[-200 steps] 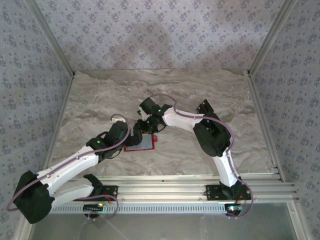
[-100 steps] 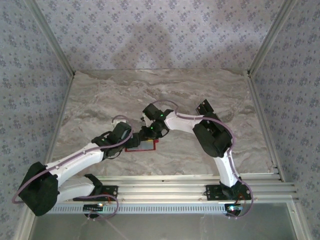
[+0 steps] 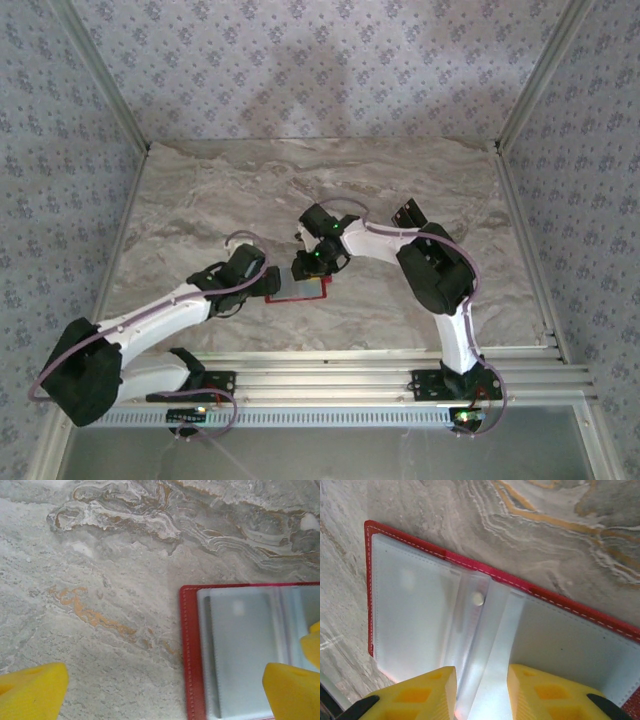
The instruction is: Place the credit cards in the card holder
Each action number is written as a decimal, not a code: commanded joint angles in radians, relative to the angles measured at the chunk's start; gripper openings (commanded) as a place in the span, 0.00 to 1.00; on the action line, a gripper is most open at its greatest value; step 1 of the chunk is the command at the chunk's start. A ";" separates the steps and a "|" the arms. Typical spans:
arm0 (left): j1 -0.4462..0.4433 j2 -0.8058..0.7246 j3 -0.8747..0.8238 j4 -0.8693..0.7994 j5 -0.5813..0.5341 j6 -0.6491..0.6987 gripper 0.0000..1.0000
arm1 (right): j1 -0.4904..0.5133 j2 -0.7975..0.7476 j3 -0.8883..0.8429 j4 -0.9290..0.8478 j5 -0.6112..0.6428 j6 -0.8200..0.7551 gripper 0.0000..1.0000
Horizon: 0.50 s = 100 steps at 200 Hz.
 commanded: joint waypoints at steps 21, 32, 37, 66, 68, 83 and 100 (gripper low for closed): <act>0.002 0.060 0.011 0.051 0.018 0.014 1.00 | -0.012 -0.156 0.042 -0.101 0.009 -0.051 0.39; 0.003 0.084 0.018 0.064 0.026 0.019 1.00 | -0.018 -0.203 0.043 -0.128 0.036 -0.051 0.40; 0.003 0.096 0.020 0.068 0.029 0.020 1.00 | -0.021 -0.223 0.042 -0.156 0.057 -0.051 0.40; 0.001 0.165 0.045 0.088 0.038 0.037 1.00 | -0.065 -0.323 0.021 -0.274 0.224 -0.065 0.42; 0.001 0.170 0.046 0.089 0.039 0.037 1.00 | -0.069 -0.329 0.016 -0.278 0.235 -0.067 0.43; 0.001 0.196 0.056 0.095 0.039 0.046 1.00 | -0.109 -0.383 -0.027 -0.309 0.307 -0.072 0.43; 0.000 0.217 0.061 0.095 0.034 0.052 1.00 | -0.161 -0.432 -0.071 -0.341 0.372 -0.079 0.44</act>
